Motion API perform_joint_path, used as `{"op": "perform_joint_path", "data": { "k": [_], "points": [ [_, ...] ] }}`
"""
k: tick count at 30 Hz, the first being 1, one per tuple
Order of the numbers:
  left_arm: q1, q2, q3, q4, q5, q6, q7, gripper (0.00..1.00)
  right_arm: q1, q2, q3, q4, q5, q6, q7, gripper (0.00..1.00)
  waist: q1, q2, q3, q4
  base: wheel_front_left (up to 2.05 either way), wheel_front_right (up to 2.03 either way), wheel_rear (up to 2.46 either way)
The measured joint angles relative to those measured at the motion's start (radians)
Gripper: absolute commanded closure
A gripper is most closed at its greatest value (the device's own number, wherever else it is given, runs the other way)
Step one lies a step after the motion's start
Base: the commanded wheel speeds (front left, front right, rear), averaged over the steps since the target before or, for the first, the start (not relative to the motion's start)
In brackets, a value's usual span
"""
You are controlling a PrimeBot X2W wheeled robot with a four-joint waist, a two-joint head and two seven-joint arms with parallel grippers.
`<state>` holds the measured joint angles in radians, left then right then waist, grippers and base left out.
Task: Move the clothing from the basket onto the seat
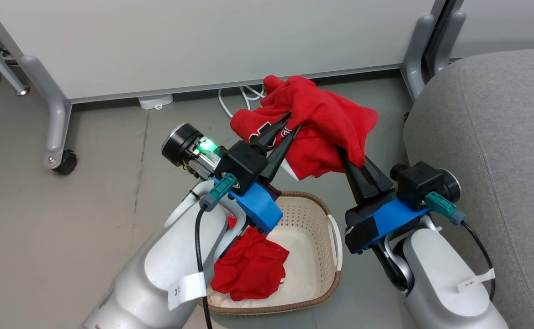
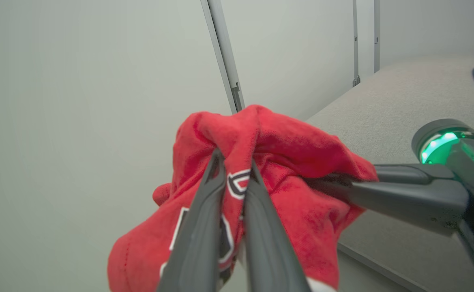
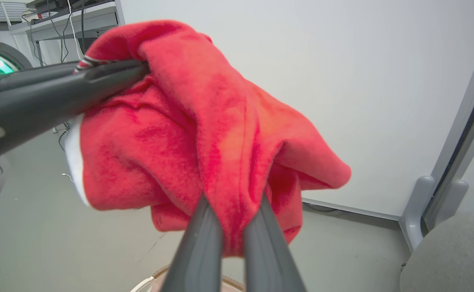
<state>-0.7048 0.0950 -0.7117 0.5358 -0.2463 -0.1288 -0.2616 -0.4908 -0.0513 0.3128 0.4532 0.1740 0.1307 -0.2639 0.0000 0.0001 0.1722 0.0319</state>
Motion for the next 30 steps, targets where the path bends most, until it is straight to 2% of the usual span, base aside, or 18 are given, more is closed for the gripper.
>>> {"op": "perform_joint_path", "data": {
  "k": [9,10,11,30],
  "points": [
    [0.0,0.003,0.002,0.002,0.0,0.0,0.0,1.0,-0.002,0.0,0.004,-0.002,0.02,0.0,0.0,1.0,0.0,0.0,-0.005,-0.003,0.0,0.0,0.0],
    [0.0,0.003,0.007,0.005,0.0,0.0,0.0,0.75,-0.002,0.0,0.004,-0.003,0.021,0.0,0.0,1.0,0.0,-0.0001,-0.004,-0.003,0.0,0.0,0.0],
    [0.0,0.003,0.012,0.008,0.0,0.0,0.0,0.0,-0.002,0.0,0.003,-0.005,0.022,0.0,0.0,1.0,0.0,0.0,-0.004,-0.004,0.0,0.0,0.0],
    [0.006,0.003,0.031,0.02,0.01,0.0,0.0,0.0,0.007,0.001,-0.048,-0.039,0.031,0.0,0.0,1.0,0.0,0.0,0.016,-0.032,0.0,0.0,0.0]
  ]
}}
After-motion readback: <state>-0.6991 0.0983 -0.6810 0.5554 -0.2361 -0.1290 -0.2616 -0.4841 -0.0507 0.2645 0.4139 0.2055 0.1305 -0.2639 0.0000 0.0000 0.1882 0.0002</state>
